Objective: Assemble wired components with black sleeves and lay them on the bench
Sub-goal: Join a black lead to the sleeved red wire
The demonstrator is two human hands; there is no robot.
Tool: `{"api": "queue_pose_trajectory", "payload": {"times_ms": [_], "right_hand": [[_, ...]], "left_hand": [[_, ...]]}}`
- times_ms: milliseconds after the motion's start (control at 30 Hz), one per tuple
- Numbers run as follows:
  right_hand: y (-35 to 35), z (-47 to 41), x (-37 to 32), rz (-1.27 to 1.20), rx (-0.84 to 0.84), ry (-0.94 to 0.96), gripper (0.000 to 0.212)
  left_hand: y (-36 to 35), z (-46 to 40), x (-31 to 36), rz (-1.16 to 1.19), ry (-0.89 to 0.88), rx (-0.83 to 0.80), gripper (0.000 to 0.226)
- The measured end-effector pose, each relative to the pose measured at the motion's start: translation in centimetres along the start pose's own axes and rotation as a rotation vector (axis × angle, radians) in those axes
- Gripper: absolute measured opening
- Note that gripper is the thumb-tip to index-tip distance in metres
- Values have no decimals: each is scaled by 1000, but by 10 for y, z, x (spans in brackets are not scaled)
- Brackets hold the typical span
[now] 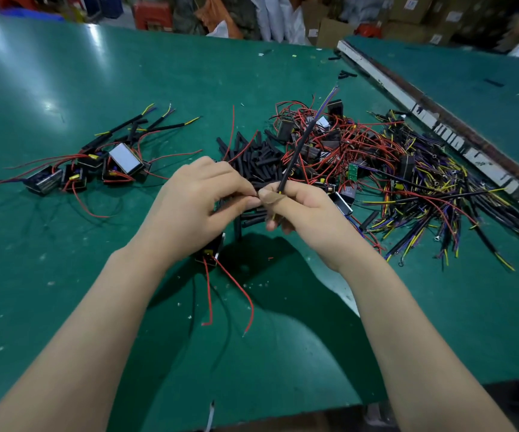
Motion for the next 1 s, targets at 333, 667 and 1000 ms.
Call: {"api": "queue_pose_trajectory", "payload": {"times_ms": [333, 667, 1000], "right_hand": [[5, 9, -23, 280, 255, 475, 4], [4, 10, -19, 438, 354, 577, 8], [12, 2, -7, -214, 234, 187, 10]], "left_hand": [[-11, 8, -20, 411, 582, 66, 21], [-34, 20, -29, 750, 900, 87, 31], [-26, 18, -18, 448, 492, -306, 42]]}}
Point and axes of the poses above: each hand's wrist, its own z-axis away from the middle knuckle, its own y-axis out of the back of the hand, x = y × z, the point moved 6 cm from there along -z, towards the middle knuckle, and after that the axes turned 7 degrees about -y, right-handed, at the moved point
